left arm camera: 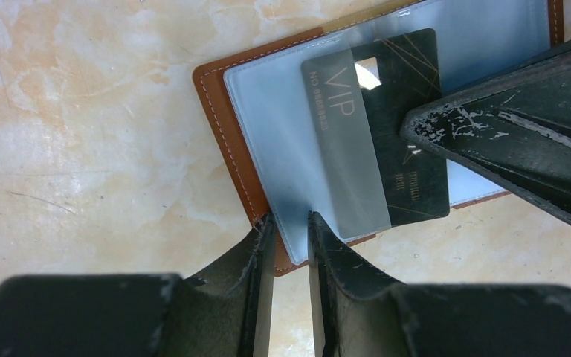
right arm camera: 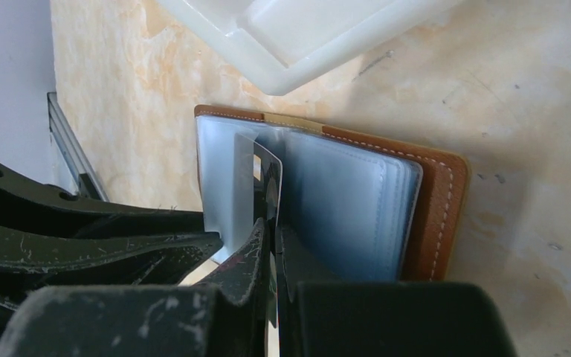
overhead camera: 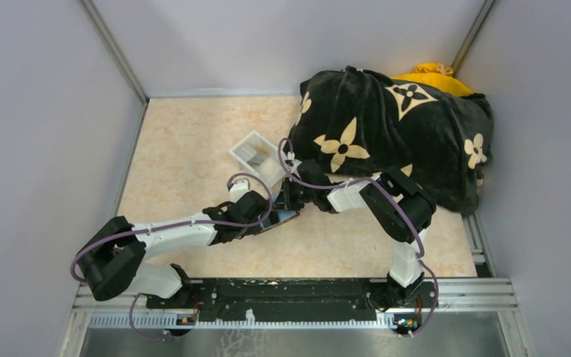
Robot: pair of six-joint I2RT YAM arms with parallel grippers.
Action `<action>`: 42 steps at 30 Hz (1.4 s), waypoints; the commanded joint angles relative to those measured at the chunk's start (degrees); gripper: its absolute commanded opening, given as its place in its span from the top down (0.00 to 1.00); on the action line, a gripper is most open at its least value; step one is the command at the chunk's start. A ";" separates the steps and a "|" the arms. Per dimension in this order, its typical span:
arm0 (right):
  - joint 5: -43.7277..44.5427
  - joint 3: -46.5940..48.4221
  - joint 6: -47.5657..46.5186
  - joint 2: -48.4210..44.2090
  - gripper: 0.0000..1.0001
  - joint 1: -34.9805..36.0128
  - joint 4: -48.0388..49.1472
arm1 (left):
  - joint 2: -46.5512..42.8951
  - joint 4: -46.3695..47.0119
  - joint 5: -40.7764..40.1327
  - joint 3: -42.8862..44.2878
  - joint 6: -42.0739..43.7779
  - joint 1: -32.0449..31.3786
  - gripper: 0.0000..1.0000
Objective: Put the credit cards into the card holder
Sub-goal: Insert the credit card into the card holder.
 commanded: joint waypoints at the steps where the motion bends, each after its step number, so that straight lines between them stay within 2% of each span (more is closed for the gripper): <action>1: 1.28 1.69 -3.70 1.94 1.00 3.34 -6.74 | 2.72 0.53 2.31 -3.38 0.63 -0.07 0.71; 3: 2.12 2.59 -4.13 1.86 1.00 4.08 -7.83 | 2.19 0.77 2.33 -3.65 0.67 -0.08 0.71; 7: 4.32 4.27 -5.55 1.50 0.81 5.13 -11.40 | 1.09 1.03 2.11 -4.26 0.61 -0.02 0.71; 9: 5.86 4.49 -5.90 0.60 0.76 5.31 -12.56 | 0.73 1.27 2.11 -4.69 0.57 -0.02 0.71; 18: 10.41 5.00 -7.00 -2.07 0.61 5.46 -15.91 | -2.41 2.23 1.53 -6.77 -0.66 -0.03 0.71; 31: 15.26 6.32 -8.84 -3.89 0.58 6.20 -18.58 | -14.40 1.06 -3.26 -10.43 -3.43 -0.02 0.69; 36: 15.29 6.78 -9.28 -4.60 0.58 6.51 -18.38 | -14.19 2.08 -3.32 -11.22 -3.34 -0.02 0.69; 42: 15.82 7.90 -10.10 -4.88 0.58 7.01 -19.77 | -9.15 3.73 -2.67 -9.58 -2.69 -0.06 0.70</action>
